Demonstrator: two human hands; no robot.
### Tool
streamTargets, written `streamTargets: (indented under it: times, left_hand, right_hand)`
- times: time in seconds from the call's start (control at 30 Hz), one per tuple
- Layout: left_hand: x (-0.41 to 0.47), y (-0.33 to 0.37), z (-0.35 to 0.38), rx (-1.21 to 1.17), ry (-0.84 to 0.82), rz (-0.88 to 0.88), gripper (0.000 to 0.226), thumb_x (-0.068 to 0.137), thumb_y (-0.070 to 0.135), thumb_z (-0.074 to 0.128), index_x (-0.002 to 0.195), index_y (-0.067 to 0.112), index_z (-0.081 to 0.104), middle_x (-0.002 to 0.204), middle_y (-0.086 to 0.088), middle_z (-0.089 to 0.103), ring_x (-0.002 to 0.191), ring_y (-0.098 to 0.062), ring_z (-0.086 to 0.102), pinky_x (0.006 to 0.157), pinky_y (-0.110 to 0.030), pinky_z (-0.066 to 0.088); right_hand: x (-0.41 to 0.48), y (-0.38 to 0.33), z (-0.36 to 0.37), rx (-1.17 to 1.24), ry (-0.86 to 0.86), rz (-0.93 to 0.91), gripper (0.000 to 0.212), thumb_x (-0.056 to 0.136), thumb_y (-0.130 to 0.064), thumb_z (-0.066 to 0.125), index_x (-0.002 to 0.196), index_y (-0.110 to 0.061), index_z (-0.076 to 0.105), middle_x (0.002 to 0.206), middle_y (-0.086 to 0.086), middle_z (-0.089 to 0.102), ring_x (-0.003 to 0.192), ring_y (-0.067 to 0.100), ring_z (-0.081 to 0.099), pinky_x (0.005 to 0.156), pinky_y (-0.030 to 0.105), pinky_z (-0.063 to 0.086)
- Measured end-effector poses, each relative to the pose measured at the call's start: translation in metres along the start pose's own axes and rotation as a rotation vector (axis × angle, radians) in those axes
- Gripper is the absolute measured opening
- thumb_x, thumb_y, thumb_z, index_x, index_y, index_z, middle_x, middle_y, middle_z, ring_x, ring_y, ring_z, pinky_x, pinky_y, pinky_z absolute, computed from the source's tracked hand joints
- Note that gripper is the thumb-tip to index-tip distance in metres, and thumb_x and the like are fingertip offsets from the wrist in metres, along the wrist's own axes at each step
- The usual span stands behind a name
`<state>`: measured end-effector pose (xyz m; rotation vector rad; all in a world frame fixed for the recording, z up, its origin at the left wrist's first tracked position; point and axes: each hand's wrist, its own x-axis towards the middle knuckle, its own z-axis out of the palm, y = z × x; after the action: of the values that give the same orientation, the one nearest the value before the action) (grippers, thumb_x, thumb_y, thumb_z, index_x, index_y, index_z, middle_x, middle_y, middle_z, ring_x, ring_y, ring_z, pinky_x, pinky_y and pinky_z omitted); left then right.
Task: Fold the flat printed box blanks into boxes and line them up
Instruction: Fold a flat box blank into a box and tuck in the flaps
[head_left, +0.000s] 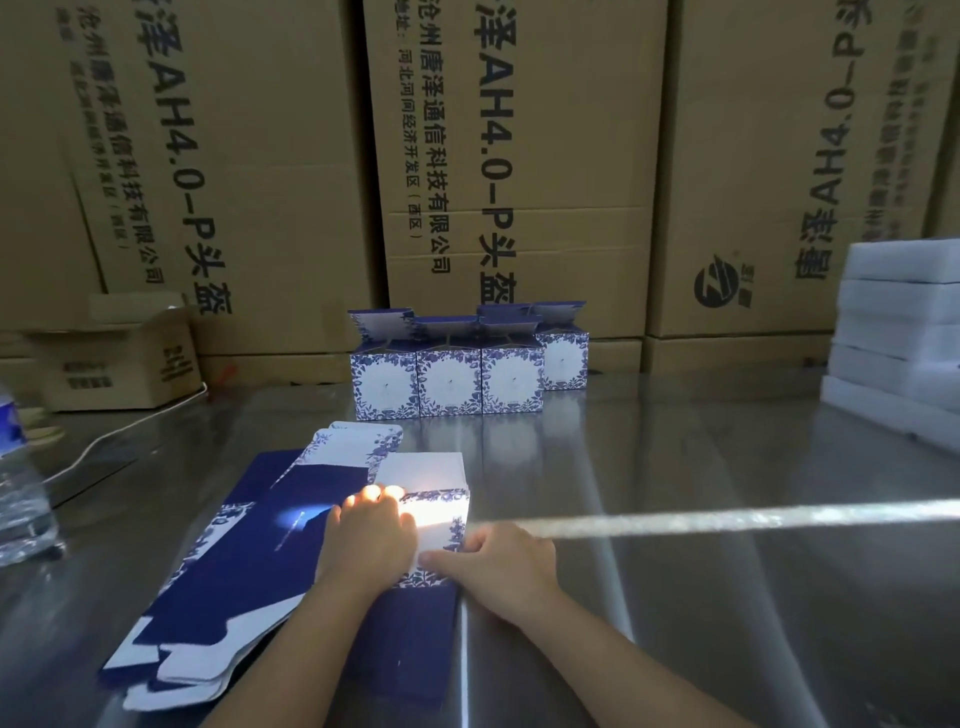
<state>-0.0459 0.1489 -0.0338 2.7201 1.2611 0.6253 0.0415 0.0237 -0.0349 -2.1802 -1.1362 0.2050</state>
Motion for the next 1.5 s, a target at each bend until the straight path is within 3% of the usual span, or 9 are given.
streamTargets:
  times: [0.2, 0.4, 0.63, 0.77, 0.87, 1.0, 1.13, 1.33, 1.5]
  left_hand:
    - [0.008, 0.019, -0.005, -0.019, 0.011, 0.032, 0.040, 0.093, 0.028, 0.038, 0.131, 0.020, 0.049, 0.132, -0.006, 0.053, 0.119, -0.024, 0.048, 0.100, -0.036, 0.035]
    - [0.005, 0.034, -0.009, 0.008, 0.021, 0.080, 0.039, 0.091, 0.032, 0.039, 0.126, 0.020, 0.052, 0.126, -0.005, 0.056, 0.115, -0.023, 0.050, 0.095, -0.035, 0.037]
    - [-0.003, 0.038, -0.017, -0.031, 0.083, 0.065, 0.045, 0.096, 0.044, 0.033, 0.129, 0.020, 0.050, 0.131, -0.004, 0.053, 0.120, -0.024, 0.046, 0.102, -0.039, 0.034]
    - [-0.004, 0.044, -0.032, -0.242, 0.090, 0.037, 0.044, 0.098, 0.042, 0.029, 0.134, 0.022, 0.046, 0.139, -0.002, 0.046, 0.124, -0.023, 0.043, 0.100, -0.037, 0.032]
    - [0.002, 0.042, -0.038, -0.259, 0.097, -0.003, 0.044, 0.098, 0.035, 0.031, 0.138, 0.021, 0.041, 0.144, -0.002, 0.039, 0.126, -0.024, 0.042, 0.100, -0.038, 0.032]
    - [0.007, 0.053, -0.027, -0.081, -0.142, 0.032, 0.059, 0.087, 0.046, 0.045, 0.141, 0.024, 0.035, 0.148, -0.006, 0.033, 0.135, -0.026, 0.031, 0.109, -0.044, 0.025]
    - [0.002, 0.070, -0.003, 0.151, -0.277, 0.162, 0.077, 0.079, 0.068, 0.044, 0.142, 0.026, 0.031, 0.152, -0.007, 0.024, 0.141, -0.025, 0.019, 0.112, -0.054, 0.009]
    - [0.015, 0.056, -0.006, 0.257, -0.192, 0.064, 0.063, 0.081, 0.029, 0.056, 0.139, 0.024, 0.034, 0.146, -0.004, 0.032, 0.137, -0.025, 0.026, 0.112, -0.053, 0.014]
    - [0.022, 0.032, -0.011, 0.171, -0.251, -0.083, 0.059, 0.082, 0.038, 0.054, 0.136, 0.025, 0.037, 0.139, -0.002, 0.040, 0.130, -0.024, 0.035, 0.108, -0.044, 0.026]
  right_hand:
    - [0.003, 0.008, -0.011, 0.310, -0.033, 0.045, 0.036, 0.078, -0.043, 0.067, 0.055, -0.021, 0.049, 0.054, -0.002, 0.041, 0.056, 0.013, 0.041, 0.062, 0.028, 0.035]
    - [0.006, 0.021, -0.023, 0.310, 0.084, 0.015, 0.054, 0.085, -0.031, 0.064, 0.045, -0.019, 0.029, 0.046, -0.005, 0.021, 0.045, 0.011, 0.021, 0.042, 0.023, 0.018]
    - [0.012, 0.026, -0.039, 0.664, 0.074, 0.198, 0.026, 0.095, -0.015, 0.052, 0.074, -0.002, 0.062, 0.064, 0.011, 0.051, 0.035, 0.007, 0.044, 0.035, 0.012, 0.029]
    - [0.021, 0.045, -0.068, 0.802, 0.204, 0.279, 0.026, 0.094, -0.010, 0.053, 0.071, -0.003, 0.062, 0.067, 0.014, 0.057, 0.036, 0.008, 0.050, 0.034, 0.013, 0.031]
    - [0.023, 0.072, -0.095, 0.906, 0.336, 0.348, 0.031, 0.095, -0.006, 0.050, 0.065, -0.006, 0.054, 0.042, 0.005, 0.053, 0.025, 0.006, 0.045, 0.028, 0.009, 0.025]
    - [0.021, 0.119, -0.122, 1.111, 0.512, 0.480, 0.033, 0.098, -0.010, 0.041, 0.065, -0.011, 0.044, 0.042, 0.002, 0.048, 0.032, 0.011, 0.046, 0.030, 0.011, 0.028]
    - [0.017, 0.145, -0.125, 1.162, 0.521, 0.507, 0.032, 0.097, -0.012, 0.040, 0.065, -0.015, 0.040, 0.037, -0.002, 0.040, 0.024, 0.011, 0.039, 0.033, 0.017, 0.033]
    - [0.023, 0.149, -0.123, 1.044, 0.514, 0.487, 0.032, 0.097, -0.015, 0.044, 0.065, -0.014, 0.043, 0.033, -0.007, 0.041, 0.025, 0.007, 0.039, 0.031, 0.011, 0.027]
    - [0.027, 0.151, -0.123, 1.082, 0.450, 0.535, 0.030, 0.099, -0.018, 0.045, 0.069, -0.014, 0.047, 0.047, -0.001, 0.045, 0.026, 0.010, 0.041, 0.033, 0.014, 0.031]
